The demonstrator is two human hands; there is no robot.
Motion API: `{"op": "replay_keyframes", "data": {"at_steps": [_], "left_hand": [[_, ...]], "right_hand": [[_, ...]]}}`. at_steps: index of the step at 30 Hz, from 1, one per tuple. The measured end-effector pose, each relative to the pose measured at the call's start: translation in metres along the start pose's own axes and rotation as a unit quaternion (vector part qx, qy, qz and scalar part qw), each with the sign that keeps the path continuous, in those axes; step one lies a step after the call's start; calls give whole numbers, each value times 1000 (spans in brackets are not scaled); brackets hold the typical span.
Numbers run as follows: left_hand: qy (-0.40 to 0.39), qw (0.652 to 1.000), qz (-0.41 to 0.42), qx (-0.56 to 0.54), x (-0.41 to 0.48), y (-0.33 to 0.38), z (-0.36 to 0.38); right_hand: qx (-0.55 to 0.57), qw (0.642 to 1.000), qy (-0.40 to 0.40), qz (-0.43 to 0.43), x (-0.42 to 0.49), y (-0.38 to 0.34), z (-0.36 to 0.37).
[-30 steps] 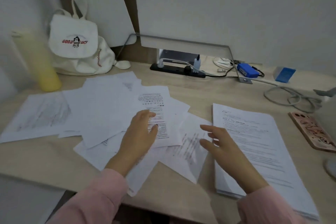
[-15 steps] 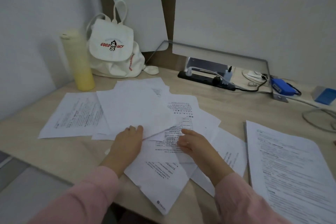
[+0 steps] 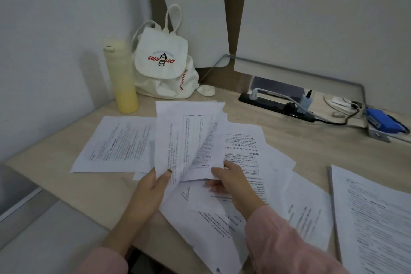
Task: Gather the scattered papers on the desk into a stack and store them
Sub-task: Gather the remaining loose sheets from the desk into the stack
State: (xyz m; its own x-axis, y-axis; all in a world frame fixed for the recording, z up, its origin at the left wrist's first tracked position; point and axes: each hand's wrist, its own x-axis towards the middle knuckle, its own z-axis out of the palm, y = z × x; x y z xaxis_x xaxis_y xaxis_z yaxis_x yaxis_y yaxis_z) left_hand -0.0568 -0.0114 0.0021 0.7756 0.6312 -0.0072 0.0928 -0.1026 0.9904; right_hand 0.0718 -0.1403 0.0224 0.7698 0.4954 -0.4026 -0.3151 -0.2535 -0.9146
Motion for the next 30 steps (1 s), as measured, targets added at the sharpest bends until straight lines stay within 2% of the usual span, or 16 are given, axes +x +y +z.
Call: {"op": "replay_keyframes", "data": {"at_steps": [2, 5, 7, 9, 12, 15, 17, 19, 20, 21, 24, 25, 27, 30], "left_hand": [[3, 998, -16, -56, -5, 5, -5], [-12, 983, -45, -176, -11, 9, -15], [-8, 967, -68, -247, -13, 8, -22], [17, 963, -92, -253, -14, 4, -27], [50, 981, -108, -156, -19, -4, -29], [64, 993, -96, -14, -25, -11, -28], [67, 993, -84, 47, -26, -12, -27], [65, 992, -77, 72, -27, -8, -27], [61, 992, -75, 76, -27, -5, -27], [54, 993, -72, 78, -26, -3, -28], [34, 995, -66, 66, -27, 7, -32], [30, 996, -67, 56, -27, 10, -35], [24, 996, -77, 39, -28, 14, -40], [13, 995, -104, 4, -29, 18, -47]], "right_hand": [[-59, 996, 45, -45, 0, 0, -9], [-170, 965, 137, -143, -7, -4, -36], [-195, 939, 187, -213, -17, -9, -57], [-207, 916, 225, -259, -27, -15, -77], [-293, 866, 282, -291, -43, -24, -102], [-423, 752, 340, -374, -60, -36, -113], [-448, 696, 359, -432, -72, -50, -113], [-438, 668, 368, -476, -83, -65, -111], [-414, 675, 367, -488, -89, -71, -110], [-371, 701, 358, -493, -95, -77, -108], [-167, 825, 265, -471, -107, -91, -106], [-107, 854, 228, -456, -110, -94, -107], [-35, 896, 171, -408, -109, -92, -112], [-13, 953, 110, -283, -97, -72, -116]]}}
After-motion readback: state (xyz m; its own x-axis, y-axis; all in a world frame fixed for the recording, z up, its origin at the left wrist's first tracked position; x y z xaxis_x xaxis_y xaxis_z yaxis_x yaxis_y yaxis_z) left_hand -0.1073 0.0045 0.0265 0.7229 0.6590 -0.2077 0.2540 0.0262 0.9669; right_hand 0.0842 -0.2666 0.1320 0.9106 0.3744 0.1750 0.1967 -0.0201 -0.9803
